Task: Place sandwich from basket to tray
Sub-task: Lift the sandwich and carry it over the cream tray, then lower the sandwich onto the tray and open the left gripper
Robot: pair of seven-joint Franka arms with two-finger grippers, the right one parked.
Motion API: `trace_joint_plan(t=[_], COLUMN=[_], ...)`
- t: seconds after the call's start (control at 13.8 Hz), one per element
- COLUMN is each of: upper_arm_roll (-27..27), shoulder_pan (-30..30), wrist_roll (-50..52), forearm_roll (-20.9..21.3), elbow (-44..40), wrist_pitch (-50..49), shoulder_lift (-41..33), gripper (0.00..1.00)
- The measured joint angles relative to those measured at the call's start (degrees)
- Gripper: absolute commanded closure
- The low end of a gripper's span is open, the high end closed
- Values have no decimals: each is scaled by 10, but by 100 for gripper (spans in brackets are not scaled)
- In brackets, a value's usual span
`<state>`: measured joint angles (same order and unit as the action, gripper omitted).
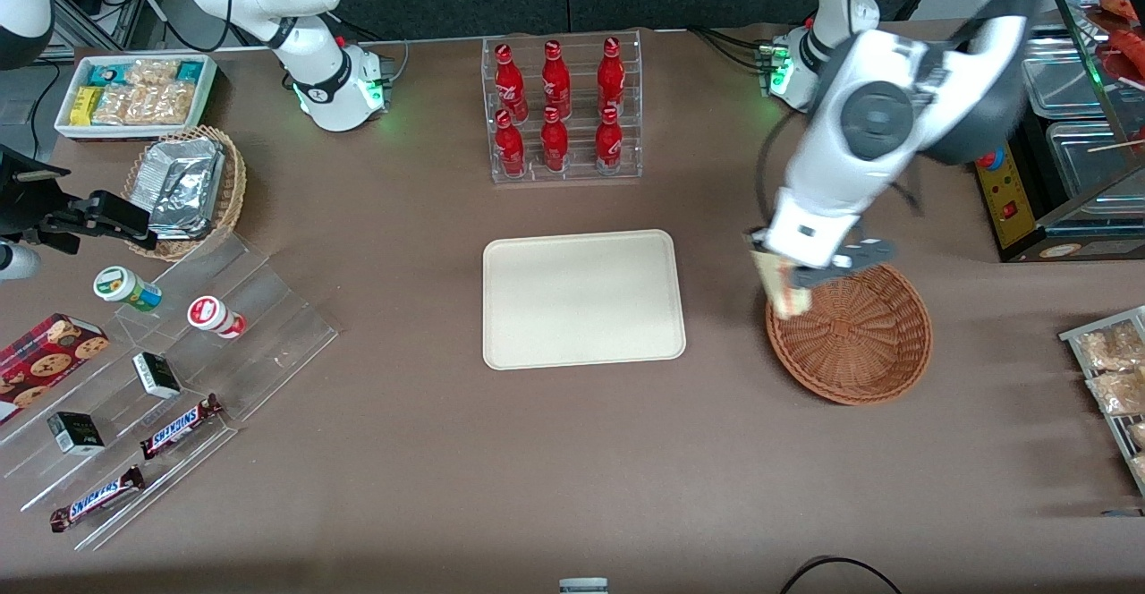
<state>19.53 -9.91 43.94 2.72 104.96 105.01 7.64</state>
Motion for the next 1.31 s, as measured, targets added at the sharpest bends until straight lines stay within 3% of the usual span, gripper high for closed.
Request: trace_joint_plan(t=[0.22, 0.65, 1.02, 1.31], upper_arm_roll=[30, 31, 31, 31], shoulder_pan=[-34, -135, -165, -173], wrist_roll=[16, 69, 77, 78], forearm_roll=[0, 2, 6, 38], elbow=[-38, -149, -154, -154], wrist_pitch=[1, 38, 125, 148], shoulder_lift=[51, 193, 260, 291], gripper=[100, 100, 100, 100])
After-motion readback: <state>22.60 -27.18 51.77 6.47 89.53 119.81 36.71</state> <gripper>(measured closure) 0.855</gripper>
